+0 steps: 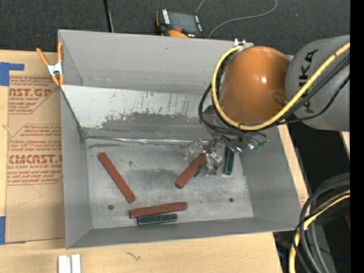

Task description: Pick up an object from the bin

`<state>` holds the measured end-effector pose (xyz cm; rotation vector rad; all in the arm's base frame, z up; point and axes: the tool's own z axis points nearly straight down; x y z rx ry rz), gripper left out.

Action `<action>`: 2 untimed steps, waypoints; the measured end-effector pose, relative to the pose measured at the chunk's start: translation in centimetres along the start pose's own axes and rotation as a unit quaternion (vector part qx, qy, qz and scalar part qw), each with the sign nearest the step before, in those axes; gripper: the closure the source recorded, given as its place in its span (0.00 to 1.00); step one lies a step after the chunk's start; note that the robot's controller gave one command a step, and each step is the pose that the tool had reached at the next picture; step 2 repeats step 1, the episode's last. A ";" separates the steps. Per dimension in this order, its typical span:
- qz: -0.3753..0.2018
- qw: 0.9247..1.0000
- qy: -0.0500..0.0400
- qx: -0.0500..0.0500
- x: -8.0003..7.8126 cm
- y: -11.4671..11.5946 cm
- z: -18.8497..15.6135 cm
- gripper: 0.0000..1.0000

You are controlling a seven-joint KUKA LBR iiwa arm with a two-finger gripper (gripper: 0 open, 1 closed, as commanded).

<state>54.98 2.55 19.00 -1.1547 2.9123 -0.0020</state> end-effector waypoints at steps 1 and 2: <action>-0.153 0.988 0.000 0.001 1.8 -1.7 -14.6 1.00; -0.153 0.988 0.000 0.001 1.8 -1.7 -14.6 1.00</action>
Offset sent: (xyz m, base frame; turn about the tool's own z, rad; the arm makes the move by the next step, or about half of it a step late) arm -0.0045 -0.0256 0.1432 -0.3096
